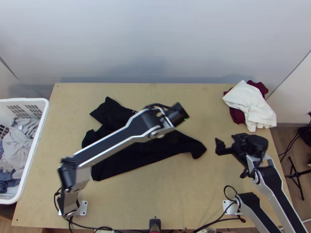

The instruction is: Fold the t-shirt

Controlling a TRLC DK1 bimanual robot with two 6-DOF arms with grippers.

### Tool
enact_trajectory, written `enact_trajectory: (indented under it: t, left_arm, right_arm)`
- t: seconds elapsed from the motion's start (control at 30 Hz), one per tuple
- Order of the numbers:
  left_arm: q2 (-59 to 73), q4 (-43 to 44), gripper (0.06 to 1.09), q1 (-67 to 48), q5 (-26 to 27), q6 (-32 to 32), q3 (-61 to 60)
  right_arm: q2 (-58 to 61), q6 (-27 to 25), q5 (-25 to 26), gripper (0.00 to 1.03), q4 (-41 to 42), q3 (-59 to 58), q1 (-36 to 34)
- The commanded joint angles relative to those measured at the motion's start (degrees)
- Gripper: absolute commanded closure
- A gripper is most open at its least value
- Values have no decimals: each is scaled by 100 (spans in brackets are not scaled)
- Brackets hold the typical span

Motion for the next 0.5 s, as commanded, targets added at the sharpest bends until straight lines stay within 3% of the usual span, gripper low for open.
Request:
enact_trajectory:
  t: [0.0, 0.2, 0.47]
  left_arm:
    - [-950, -73, 10, 377, -6, -149, -1138]
    - [-1477, 77, 10, 491, -68, -158, -1911]
    - [-1881, 164, 10, 640, -217, -149, -2289]
  right_arm:
    - [866, -190, -476, 4, -363, 387, 484]
    - [1885, -796, -872, 4, -556, 554, 265]
    - [2668, -858, -1276, 4, -609, 862, 309]
